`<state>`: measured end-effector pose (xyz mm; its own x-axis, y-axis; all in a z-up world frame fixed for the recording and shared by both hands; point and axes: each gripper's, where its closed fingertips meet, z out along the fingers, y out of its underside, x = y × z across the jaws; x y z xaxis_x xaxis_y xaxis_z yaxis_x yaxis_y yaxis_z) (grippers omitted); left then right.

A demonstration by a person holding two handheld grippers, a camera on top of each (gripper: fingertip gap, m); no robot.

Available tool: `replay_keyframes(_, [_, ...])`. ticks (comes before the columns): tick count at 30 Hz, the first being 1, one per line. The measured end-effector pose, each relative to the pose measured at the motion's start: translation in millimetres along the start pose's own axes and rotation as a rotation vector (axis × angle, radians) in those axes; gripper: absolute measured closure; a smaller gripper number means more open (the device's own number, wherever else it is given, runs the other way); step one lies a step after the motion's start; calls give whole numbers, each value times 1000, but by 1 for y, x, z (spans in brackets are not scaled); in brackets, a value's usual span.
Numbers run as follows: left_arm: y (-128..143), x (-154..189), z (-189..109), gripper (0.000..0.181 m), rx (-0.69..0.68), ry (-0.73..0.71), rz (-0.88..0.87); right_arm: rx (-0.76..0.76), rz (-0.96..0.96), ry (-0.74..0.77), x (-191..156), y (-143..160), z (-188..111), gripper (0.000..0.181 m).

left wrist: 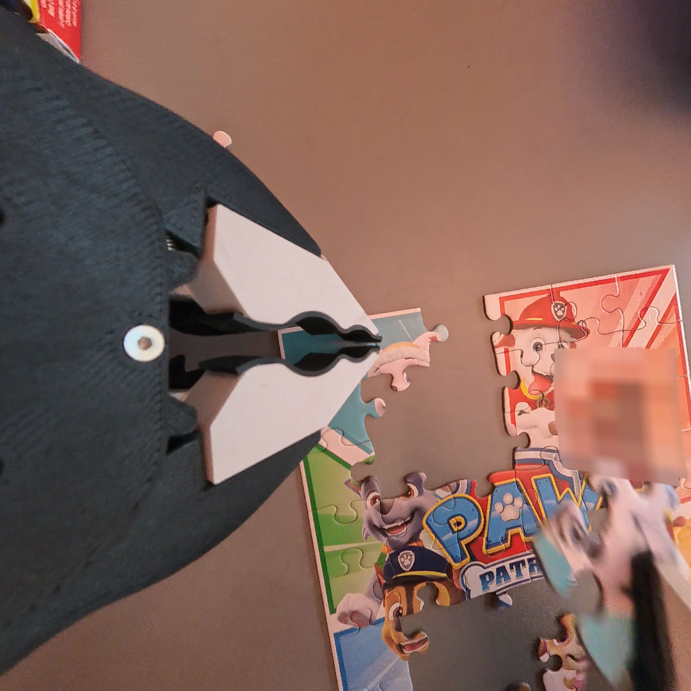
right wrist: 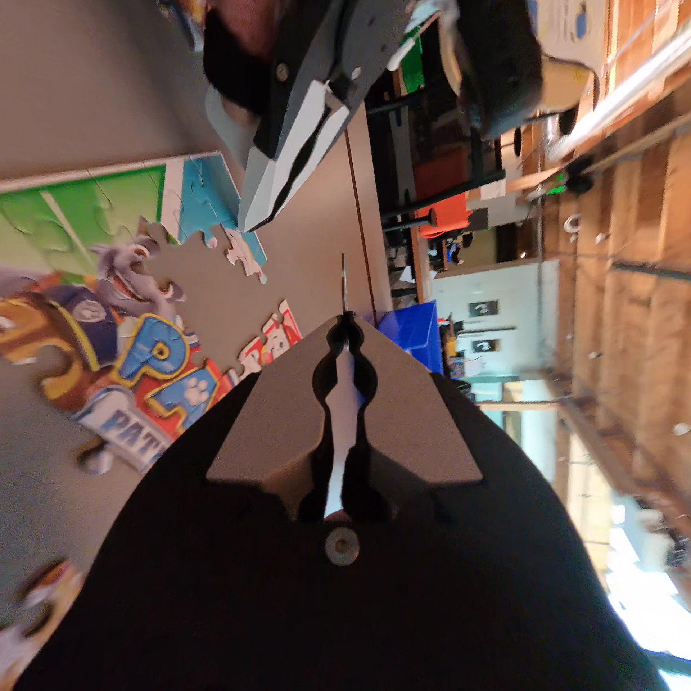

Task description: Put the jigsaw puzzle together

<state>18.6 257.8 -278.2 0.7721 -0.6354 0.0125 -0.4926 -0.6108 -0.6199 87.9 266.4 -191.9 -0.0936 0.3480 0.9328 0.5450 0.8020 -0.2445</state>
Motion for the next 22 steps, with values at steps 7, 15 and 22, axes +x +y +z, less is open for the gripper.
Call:
replay_keyframes(7, [-1, 0, 0, 181, 25, 17, -11, -72, -196, -117, -31, 21, 50, 181])
replay_keyframes(15, [-2, 1, 0, 181, 28, 46, -40, -213, -198, -209, -50, 31, 73, 181])
replay_keyframes(22, [-3, 2, 0, 181, 21, 42, -35, -332, -213, -258, -54, 30, 75, 181])
